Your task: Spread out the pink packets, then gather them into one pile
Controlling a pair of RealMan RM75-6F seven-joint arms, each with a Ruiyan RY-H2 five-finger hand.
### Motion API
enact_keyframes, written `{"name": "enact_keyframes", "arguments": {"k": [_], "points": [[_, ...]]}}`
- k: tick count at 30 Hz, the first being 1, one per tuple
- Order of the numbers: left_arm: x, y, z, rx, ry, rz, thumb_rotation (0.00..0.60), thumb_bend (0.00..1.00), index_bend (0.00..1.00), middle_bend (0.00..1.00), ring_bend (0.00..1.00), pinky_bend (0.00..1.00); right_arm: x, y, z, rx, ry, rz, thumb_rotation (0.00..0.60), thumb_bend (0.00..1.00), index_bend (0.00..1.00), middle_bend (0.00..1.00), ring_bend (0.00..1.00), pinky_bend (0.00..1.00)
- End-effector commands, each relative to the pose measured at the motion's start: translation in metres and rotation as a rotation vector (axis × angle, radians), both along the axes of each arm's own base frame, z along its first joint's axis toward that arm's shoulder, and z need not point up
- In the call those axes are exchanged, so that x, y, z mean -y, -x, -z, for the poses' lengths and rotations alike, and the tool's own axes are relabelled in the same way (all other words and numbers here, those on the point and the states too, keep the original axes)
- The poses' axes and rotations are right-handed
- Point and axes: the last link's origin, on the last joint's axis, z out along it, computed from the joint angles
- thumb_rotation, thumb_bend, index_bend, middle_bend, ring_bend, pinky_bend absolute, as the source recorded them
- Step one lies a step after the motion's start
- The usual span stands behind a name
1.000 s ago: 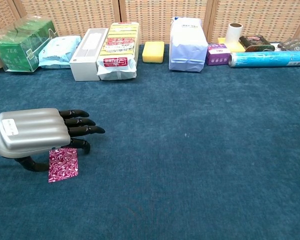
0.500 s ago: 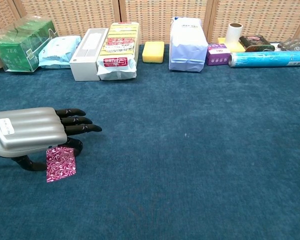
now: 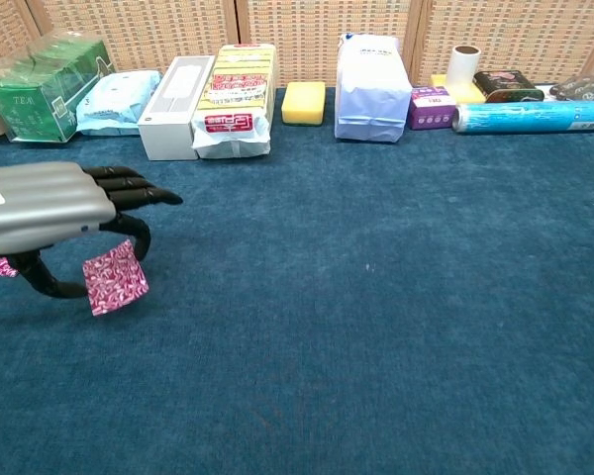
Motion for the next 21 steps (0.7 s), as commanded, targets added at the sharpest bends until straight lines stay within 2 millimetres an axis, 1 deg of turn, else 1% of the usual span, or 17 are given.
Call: {"name": "enact_keyframes", "arguments": {"k": [1, 4, 8, 14, 18, 21], "points": [[-0.006, 0.001, -0.010, 0.012, -0.023, -0.052, 0.600, 0.22, 0.41, 0.00, 0.00, 0.00, 0.000, 0.000, 0.000, -0.001, -0.001, 0.000, 0.600, 0.00, 0.10, 0.00, 0.00, 0.00], [-0.010, 0.008, -0.017, 0.030, -0.030, -0.145, 0.600, 0.22, 0.41, 0.00, 0.00, 0.00, -0.001, 0.000, 0.000, -0.002, -0.005, -0.001, 0.600, 0.00, 0.09, 0.00, 0.00, 0.00], [-0.017, 0.018, -0.030, 0.027, -0.061, -0.226, 0.600, 0.22, 0.41, 0.00, 0.00, 0.00, 0.000, 0.000, 0.001, -0.004, -0.009, 0.001, 0.600, 0.00, 0.09, 0.00, 0.00, 0.00], [-0.026, 0.044, -0.050, 0.034, -0.127, -0.378, 0.600, 0.22, 0.41, 0.00, 0.00, 0.00, 0.000, -0.001, 0.001, -0.006, -0.010, 0.001, 0.600, 0.00, 0.09, 0.00, 0.00, 0.00], [-0.025, 0.063, -0.062, 0.074, -0.164, -0.490, 0.600, 0.23, 0.41, 0.00, 0.00, 0.00, 0.000, 0.000, 0.001, -0.005, -0.005, 0.004, 0.600, 0.00, 0.10, 0.00, 0.00, 0.00], [-0.027, 0.074, -0.068, 0.073, -0.183, -0.538, 0.600, 0.23, 0.41, 0.00, 0.00, 0.00, 0.000, 0.000, 0.002, -0.004, -0.010, 0.004, 0.600, 0.00, 0.10, 0.00, 0.00, 0.00]]}}
